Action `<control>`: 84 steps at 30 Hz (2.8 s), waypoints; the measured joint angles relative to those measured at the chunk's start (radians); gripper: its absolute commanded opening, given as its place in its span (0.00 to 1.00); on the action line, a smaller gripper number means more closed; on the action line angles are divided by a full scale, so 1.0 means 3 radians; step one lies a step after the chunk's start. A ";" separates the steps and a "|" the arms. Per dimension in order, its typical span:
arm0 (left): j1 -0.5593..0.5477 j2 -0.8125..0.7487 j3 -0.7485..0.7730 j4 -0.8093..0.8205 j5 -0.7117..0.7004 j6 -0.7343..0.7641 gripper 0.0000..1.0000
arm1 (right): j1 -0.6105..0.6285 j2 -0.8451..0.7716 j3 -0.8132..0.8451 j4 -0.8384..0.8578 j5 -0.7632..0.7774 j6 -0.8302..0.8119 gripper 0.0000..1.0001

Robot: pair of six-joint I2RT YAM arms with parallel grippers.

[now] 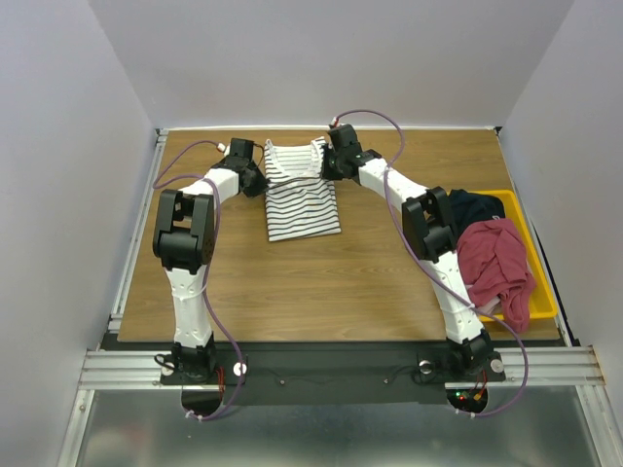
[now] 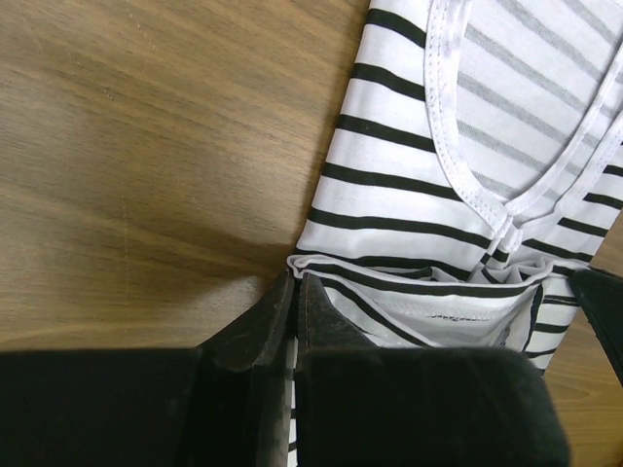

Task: Fold and stack the tank tops
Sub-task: Fold the tank top

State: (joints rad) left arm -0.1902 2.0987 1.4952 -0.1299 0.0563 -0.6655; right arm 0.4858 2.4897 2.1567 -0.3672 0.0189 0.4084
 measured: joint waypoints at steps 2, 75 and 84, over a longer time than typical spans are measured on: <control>0.0000 0.0000 0.0000 0.0006 0.0000 0.0006 0.18 | 0.0000 -0.0001 0.0000 0.0000 0.0000 0.0001 0.03; -0.0149 0.0102 -0.0001 0.0506 0.0144 0.0333 0.74 | -0.0031 -0.0458 -0.0683 0.0170 0.0474 0.0196 0.37; -0.0156 -0.0417 -0.0001 0.0375 -0.0127 0.0290 0.55 | -0.0070 -0.0492 -0.0670 0.0198 0.0507 0.0177 0.45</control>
State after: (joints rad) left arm -0.2371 1.9736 1.4948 -0.0174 0.0181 -0.5785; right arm 0.4648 2.3421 1.9556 -0.3077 0.1711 0.4614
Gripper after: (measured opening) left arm 0.714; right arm 0.452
